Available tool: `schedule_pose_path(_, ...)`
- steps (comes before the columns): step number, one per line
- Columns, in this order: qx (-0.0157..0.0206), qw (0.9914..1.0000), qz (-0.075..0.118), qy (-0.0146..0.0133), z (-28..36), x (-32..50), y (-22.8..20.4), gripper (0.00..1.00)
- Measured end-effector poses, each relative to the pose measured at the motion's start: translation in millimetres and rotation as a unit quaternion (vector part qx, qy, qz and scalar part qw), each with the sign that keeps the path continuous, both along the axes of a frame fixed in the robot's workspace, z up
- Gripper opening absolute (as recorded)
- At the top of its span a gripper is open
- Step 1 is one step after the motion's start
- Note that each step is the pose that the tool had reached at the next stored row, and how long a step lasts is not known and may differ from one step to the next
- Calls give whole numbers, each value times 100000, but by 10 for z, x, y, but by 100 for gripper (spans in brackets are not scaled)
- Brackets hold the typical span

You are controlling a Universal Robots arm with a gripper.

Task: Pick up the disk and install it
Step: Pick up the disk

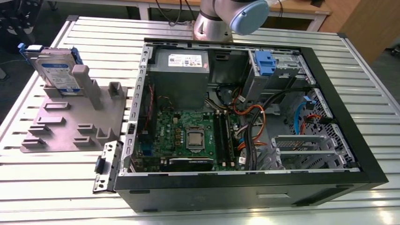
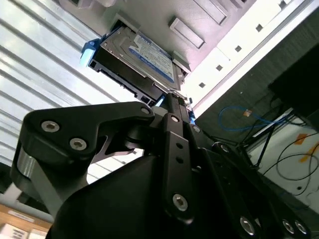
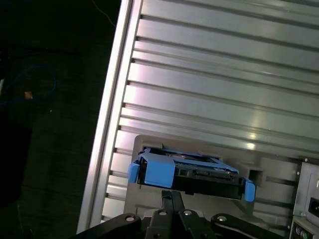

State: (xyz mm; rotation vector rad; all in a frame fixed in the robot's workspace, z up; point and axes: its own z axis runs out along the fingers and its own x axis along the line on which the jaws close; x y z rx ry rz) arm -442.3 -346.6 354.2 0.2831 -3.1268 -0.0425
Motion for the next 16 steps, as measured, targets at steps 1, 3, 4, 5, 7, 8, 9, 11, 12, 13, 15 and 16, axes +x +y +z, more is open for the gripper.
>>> schedule_pose_path(1,-2,99997,760,2,0,0,0,11)
schedule_pose_path(3,-2,99977,2142,0,-1,0,0,11)
schedule_pose_path(4,-2,99963,2729,-1,-1,0,0,11)
schedule_pose_path(5,-3,99946,3275,1,-1,0,0,11)
schedule_pose_path(7,-1,99911,4213,-1,-1,0,0,11)
schedule_pose_path(8,-1,99894,4602,-2,-1,0,0,11)
schedule_pose_path(9,-1,99878,4940,-1,-1,0,0,11)
schedule_pose_path(11,-1,99849,5492,1,-1,0,0,11)
schedule_pose_path(12,-2,99834,5766,-2,-2,0,0,11)
schedule_pose_path(13,-3,99818,6036,1,-1,0,0,11)
schedule_pose_path(15,-1,99782,6602,0,-1,0,0,11)
schedule_pose_path(16,-2,99761,6913,3,-1,0,0,11)
